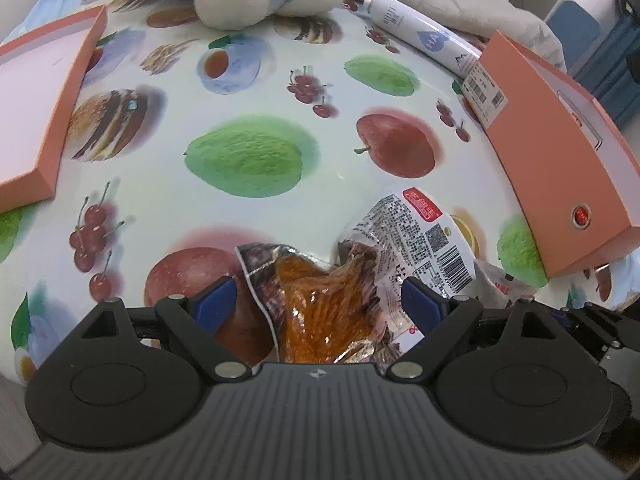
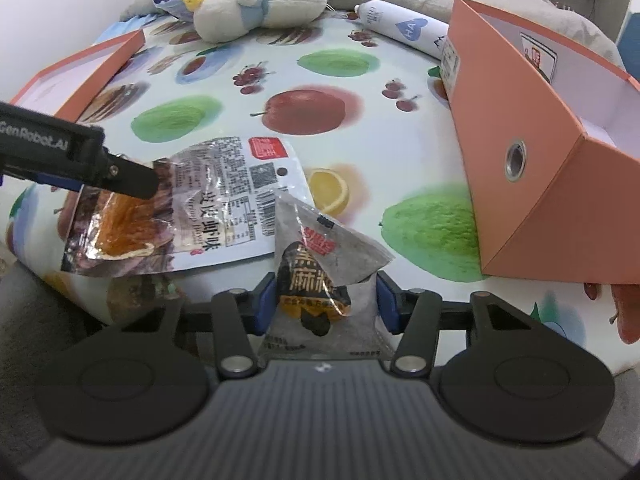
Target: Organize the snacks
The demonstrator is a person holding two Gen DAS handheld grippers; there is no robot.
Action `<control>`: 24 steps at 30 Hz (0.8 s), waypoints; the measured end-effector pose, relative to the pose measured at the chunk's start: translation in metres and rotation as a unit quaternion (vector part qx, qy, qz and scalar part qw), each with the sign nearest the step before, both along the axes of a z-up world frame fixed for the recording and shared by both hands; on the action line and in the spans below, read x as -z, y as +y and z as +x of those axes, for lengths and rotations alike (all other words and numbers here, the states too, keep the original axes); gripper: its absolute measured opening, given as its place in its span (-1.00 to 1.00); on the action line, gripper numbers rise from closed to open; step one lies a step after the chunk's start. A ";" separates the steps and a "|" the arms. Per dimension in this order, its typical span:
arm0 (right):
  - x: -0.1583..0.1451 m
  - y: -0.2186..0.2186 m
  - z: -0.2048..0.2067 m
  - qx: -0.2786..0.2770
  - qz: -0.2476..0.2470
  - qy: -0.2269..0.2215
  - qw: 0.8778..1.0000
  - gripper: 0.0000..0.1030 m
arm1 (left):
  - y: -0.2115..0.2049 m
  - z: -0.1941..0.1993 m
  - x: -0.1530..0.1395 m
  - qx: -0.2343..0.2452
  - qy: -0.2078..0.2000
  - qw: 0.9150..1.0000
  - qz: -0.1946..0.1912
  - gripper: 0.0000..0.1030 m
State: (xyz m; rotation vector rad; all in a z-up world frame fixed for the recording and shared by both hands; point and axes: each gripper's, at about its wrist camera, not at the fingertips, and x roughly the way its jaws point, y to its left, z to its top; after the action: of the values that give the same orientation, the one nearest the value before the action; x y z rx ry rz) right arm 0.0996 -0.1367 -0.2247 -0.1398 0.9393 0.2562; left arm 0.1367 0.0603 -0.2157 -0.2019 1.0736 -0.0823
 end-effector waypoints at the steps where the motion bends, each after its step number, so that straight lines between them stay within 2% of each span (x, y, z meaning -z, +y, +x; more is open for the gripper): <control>1: 0.000 0.001 -0.001 -0.002 -0.003 -0.001 1.000 0.04 | -0.003 0.002 0.002 0.004 0.003 1.000 0.005 0.78; 4: 0.002 0.005 -0.002 -0.010 -0.016 -0.005 1.000 0.04 | -0.010 0.008 0.010 0.014 0.018 1.000 0.019 0.77; 8: 0.001 0.004 -0.002 -0.007 -0.013 -0.004 1.000 0.04 | -0.021 0.012 0.014 0.025 0.016 0.999 0.035 0.70; 9: 0.001 0.004 -0.002 -0.005 -0.014 -0.004 1.000 0.04 | -0.023 0.013 0.015 0.027 0.018 0.999 0.038 0.65; 11: 0.000 0.004 -0.003 -0.004 -0.016 -0.005 1.000 0.04 | -0.027 0.014 0.014 0.029 0.015 0.998 0.051 0.39; 12: -0.001 0.003 -0.003 -0.003 -0.016 -0.004 1.000 0.04 | -0.027 0.015 0.013 0.030 0.016 0.998 0.051 0.36; 14: -0.002 0.002 -0.002 0.001 -0.015 -0.002 1.000 0.04 | -0.026 0.016 0.011 0.027 0.019 0.999 0.038 0.06; 20: -0.007 -0.003 -0.001 0.017 -0.009 -0.001 1.000 0.03 | -0.024 0.018 -0.001 0.017 0.013 1.000 0.022 -0.26; 24: -0.015 -0.006 -0.001 0.029 -0.008 -0.007 1.000 0.03 | -0.022 0.017 -0.009 0.008 0.012 1.000 0.011 -0.36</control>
State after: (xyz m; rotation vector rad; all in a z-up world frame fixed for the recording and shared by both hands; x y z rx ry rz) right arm 0.0991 -0.1424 -0.2095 -0.1294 0.9295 0.1947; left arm 0.1540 0.0386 -0.2070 -0.1753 1.0989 -0.0827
